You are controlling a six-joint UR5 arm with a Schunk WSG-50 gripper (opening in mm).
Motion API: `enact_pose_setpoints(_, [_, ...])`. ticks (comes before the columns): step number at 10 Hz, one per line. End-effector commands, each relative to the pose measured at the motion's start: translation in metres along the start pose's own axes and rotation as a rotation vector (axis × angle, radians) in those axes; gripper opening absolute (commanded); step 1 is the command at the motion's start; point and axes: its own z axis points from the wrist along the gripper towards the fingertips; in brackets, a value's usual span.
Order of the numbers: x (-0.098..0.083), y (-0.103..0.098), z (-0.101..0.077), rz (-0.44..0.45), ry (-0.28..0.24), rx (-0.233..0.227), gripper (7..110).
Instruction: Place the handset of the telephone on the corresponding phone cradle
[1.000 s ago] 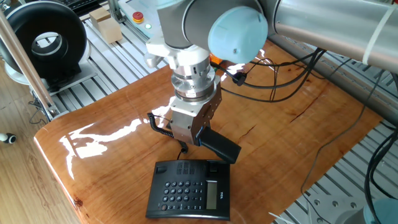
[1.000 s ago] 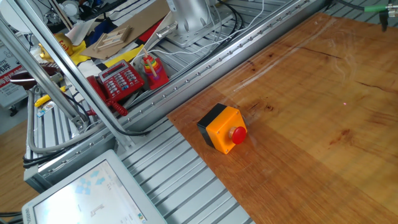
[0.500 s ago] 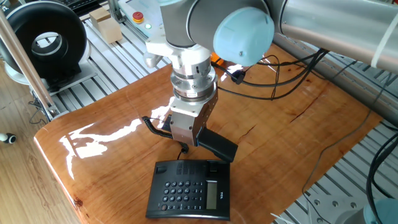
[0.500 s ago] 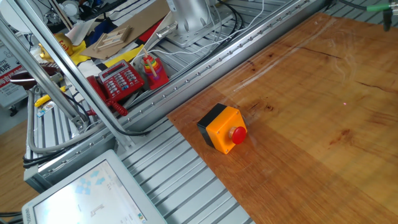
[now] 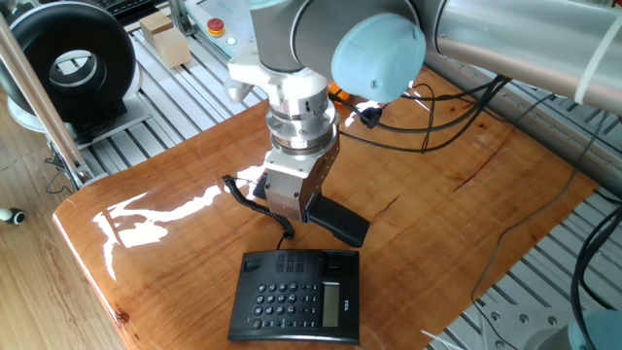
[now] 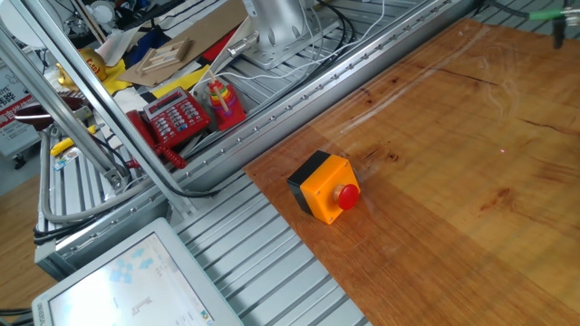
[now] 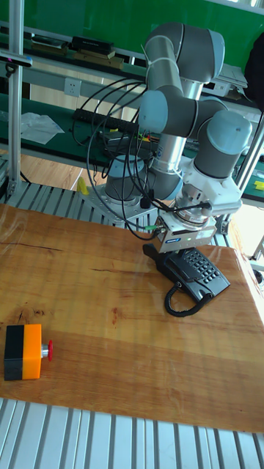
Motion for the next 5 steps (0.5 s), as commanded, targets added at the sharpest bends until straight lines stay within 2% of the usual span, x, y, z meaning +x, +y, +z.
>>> enact_pose_setpoints(1, [-0.0056,0.0041,-0.0026,-0.020,-0.009,-0.045,7])
enact_pose_setpoints(5, [-0.0060,0.0044,0.0007,0.020,-0.004,-0.039,7])
